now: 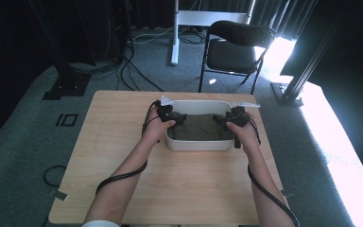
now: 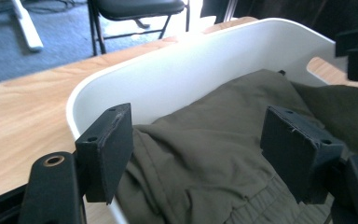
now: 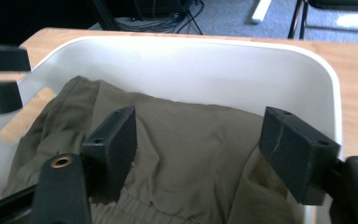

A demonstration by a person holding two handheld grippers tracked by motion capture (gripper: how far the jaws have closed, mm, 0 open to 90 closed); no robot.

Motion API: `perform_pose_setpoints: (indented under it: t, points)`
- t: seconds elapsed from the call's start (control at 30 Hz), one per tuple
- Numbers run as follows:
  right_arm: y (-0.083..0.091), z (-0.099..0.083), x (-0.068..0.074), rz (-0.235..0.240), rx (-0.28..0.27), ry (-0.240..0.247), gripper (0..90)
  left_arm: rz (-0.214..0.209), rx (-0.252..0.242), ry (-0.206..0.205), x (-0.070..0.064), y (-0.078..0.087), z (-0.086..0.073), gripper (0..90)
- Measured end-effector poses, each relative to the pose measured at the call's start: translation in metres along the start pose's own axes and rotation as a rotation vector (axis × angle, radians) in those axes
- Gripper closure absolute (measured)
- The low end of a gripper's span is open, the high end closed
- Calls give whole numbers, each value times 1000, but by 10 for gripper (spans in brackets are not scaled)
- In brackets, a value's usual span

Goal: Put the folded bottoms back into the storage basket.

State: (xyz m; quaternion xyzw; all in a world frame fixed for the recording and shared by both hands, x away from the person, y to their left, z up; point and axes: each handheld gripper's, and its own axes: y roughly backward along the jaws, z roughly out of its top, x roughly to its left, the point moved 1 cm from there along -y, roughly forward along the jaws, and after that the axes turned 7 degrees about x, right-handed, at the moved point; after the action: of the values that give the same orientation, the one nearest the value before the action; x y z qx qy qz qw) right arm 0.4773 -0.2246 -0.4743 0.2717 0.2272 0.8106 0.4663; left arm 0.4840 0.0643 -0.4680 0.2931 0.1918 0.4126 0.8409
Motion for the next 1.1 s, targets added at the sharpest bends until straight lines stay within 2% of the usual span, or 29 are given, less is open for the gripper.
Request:
perform_pose_setpoints:
  t: [0.03,0.17,0.2,0.23,0.27,0.3,0.4,0.5,0.67,0.9,0.93,1.1]
  points:
    - [3,0,0,-3,-2,15,255,0,8,4,-1,1,-1,177]
    - [10,-2,3,15,-45,57,176,-8,-22,-6,-5,7,-7,175]
    - [12,-3,5,11,-30,37,176,-12,-31,-12,-6,9,-8,175]
    - [14,-4,6,2,-5,39,176,-14,-33,-32,-7,11,-9,175]
    - [15,-6,7,-5,-4,72,176,-14,-35,-39,-8,12,-10,175]
    - [16,-7,9,-3,-5,94,176,-5,-41,-43,-9,15,-11,175]
    - [19,-11,14,16,-17,101,176,-16,-81,-42,-13,22,-14,175]
    - [23,-14,18,5,-41,123,175,-7,-97,-47,-17,30,-17,175]
    - [30,-19,20,22,-57,146,153,-22,-104,-58,-22,39,-25,175]
    - [38,-28,20,4,-49,160,152,-46,-103,-50,-27,44,-37,175]
    - [41,-30,20,-6,-49,175,152,-49,-99,-49,-28,44,-39,175]
    - [49,-38,19,-20,-56,170,152,-50,-87,-34,-31,48,-46,175]
